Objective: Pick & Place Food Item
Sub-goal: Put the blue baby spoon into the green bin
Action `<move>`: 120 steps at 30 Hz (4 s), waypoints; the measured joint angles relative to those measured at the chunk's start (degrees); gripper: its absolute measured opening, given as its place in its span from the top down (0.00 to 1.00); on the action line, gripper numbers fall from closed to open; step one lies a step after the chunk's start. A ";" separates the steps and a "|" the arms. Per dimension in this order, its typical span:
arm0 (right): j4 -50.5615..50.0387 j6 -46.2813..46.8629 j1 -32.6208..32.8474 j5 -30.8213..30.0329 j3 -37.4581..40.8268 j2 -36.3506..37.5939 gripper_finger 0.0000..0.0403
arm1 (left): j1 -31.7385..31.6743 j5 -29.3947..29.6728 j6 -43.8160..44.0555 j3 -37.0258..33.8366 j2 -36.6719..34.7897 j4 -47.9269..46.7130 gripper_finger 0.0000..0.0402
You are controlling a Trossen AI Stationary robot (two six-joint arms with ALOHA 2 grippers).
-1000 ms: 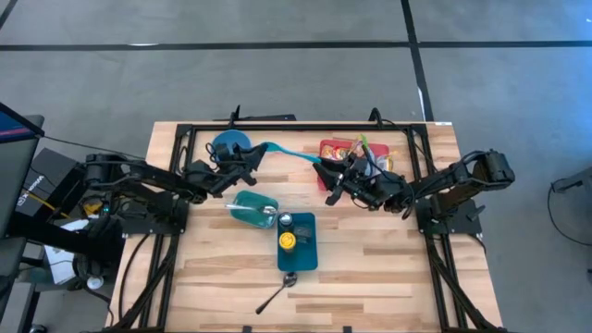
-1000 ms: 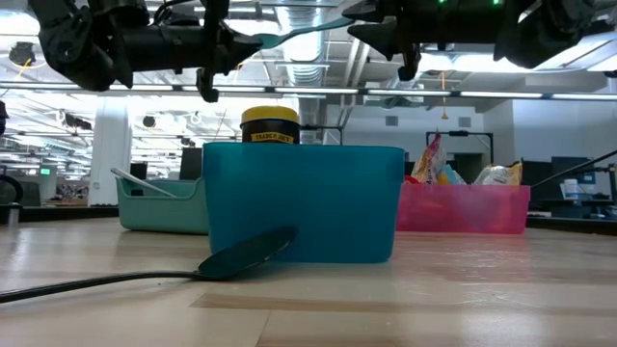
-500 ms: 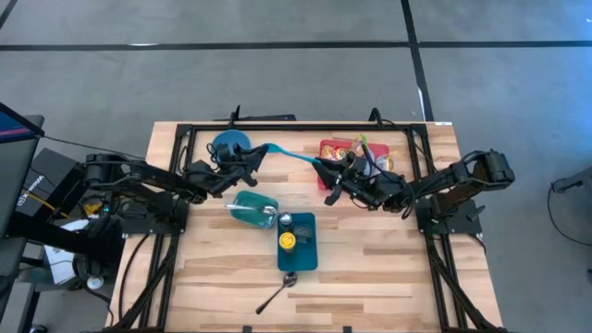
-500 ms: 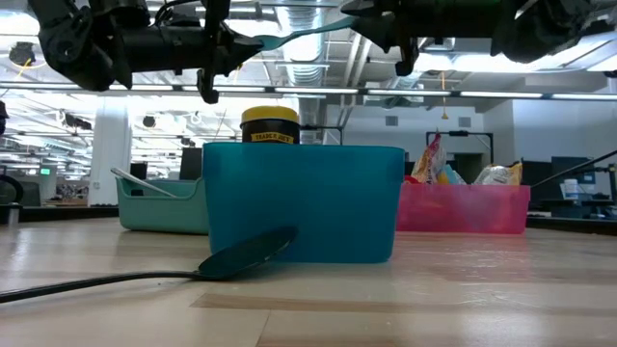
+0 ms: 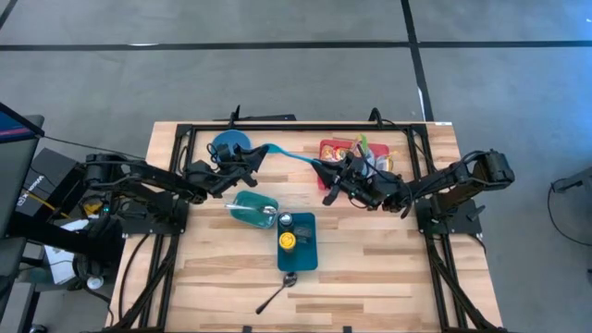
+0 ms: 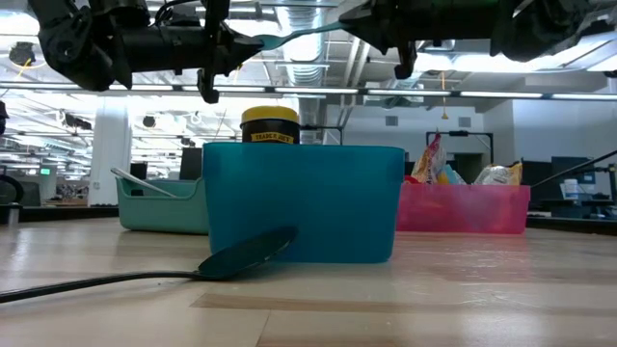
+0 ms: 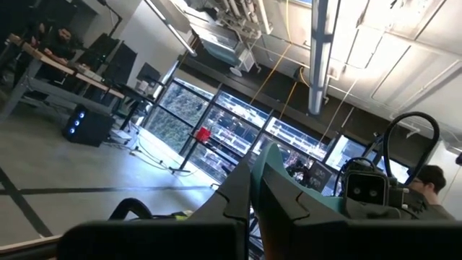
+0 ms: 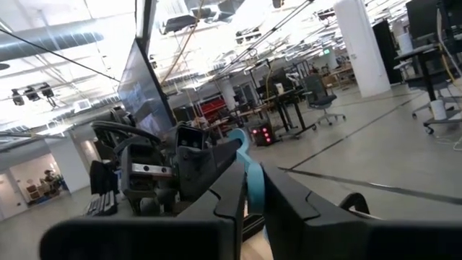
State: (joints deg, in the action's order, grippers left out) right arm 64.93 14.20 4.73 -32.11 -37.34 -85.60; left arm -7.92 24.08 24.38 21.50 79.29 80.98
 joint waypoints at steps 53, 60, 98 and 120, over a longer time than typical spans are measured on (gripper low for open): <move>-0.09 -3.61 0.02 -3.96 0.02 0.17 0.98 | -0.04 -2.07 -3.32 0.00 -0.07 -4.52 0.80; -0.31 -4.71 0.02 -4.16 0.02 0.19 0.98 | -0.04 -7.93 -3.17 -0.02 -0.07 -11.46 0.61; -83.50 6.33 -4.61 -0.96 -16.62 22.41 0.98 | -0.61 -26.06 -3.11 -0.02 -0.07 -21.90 0.62; -102.91 1.58 -7.91 12.87 -43.46 -1.91 0.98 | -0.63 -26.02 -26.87 7.18 -0.07 -31.76 0.66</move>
State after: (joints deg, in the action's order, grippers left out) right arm -37.98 15.78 -3.18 -19.24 -80.80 -87.52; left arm -8.56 -1.94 -2.49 28.67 79.22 49.22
